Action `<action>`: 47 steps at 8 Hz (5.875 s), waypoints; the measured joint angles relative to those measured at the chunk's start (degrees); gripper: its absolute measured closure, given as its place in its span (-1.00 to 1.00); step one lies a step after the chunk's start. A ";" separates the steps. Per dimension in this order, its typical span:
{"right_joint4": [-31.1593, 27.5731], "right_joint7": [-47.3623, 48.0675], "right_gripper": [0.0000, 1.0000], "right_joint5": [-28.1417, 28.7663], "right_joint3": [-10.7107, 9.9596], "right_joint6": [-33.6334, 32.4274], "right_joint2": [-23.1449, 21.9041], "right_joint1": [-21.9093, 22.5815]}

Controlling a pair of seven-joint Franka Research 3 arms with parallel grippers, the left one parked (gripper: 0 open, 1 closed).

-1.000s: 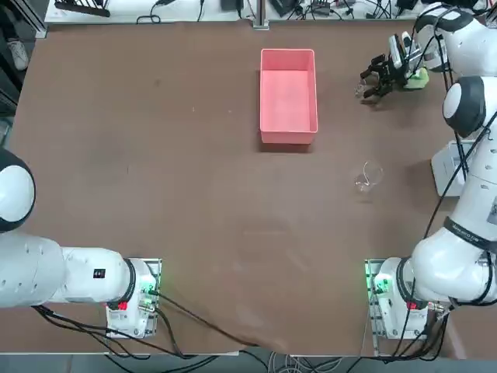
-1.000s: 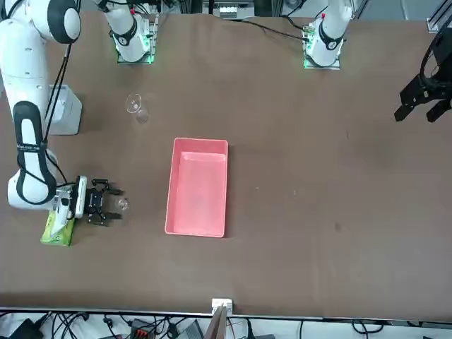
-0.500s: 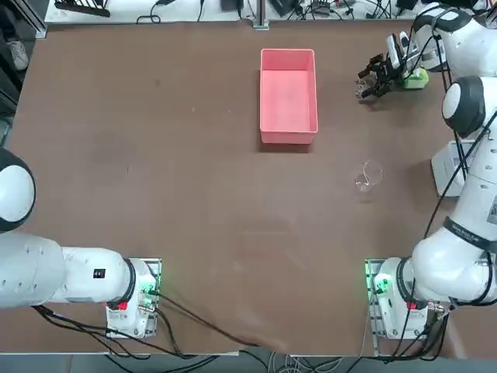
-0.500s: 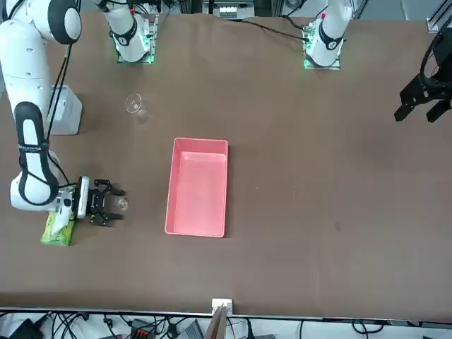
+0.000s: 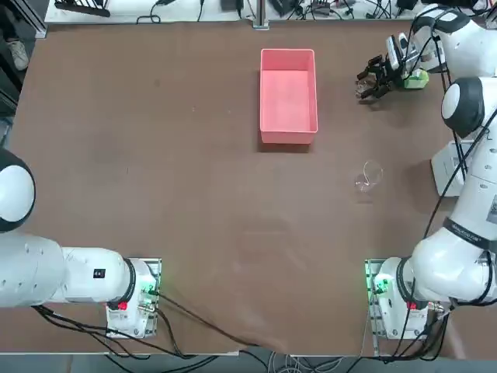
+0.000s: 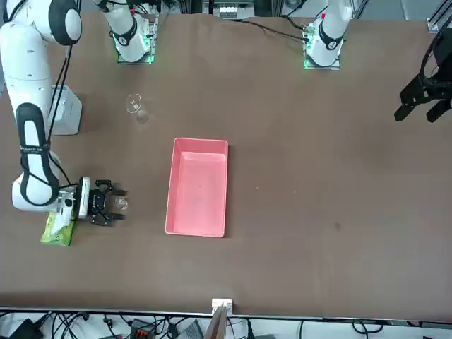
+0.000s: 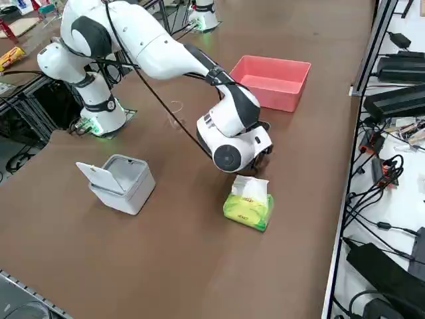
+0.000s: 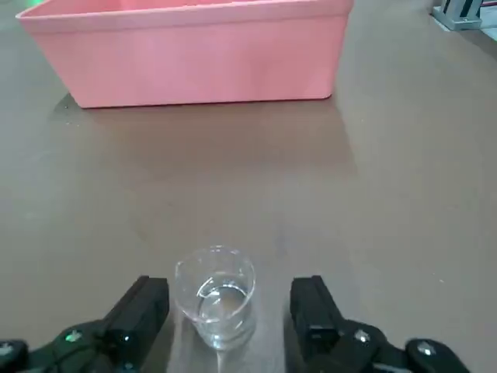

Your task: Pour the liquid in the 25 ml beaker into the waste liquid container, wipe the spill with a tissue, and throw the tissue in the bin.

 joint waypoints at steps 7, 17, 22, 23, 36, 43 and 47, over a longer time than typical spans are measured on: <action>0.31 -0.02 -0.67 0.00 0.04 0.00 0.56 0.09; 0.61 -0.13 0.06 0.10 0.04 -0.06 0.63 0.07; 2.56 0.99 0.06 -0.83 0.06 -0.38 -2.17 2.01; 2.76 3.00 0.06 -2.27 0.06 -0.31 -3.08 3.01; 3.66 40.86 0.06 -27.89 0.00 5.40 -15.01 21.28; 3.67 66.49 0.06 -43.61 0.01 6.64 -17.25 28.32; 3.63 79.98 0.06 -53.85 0.24 3.78 -17.40 33.15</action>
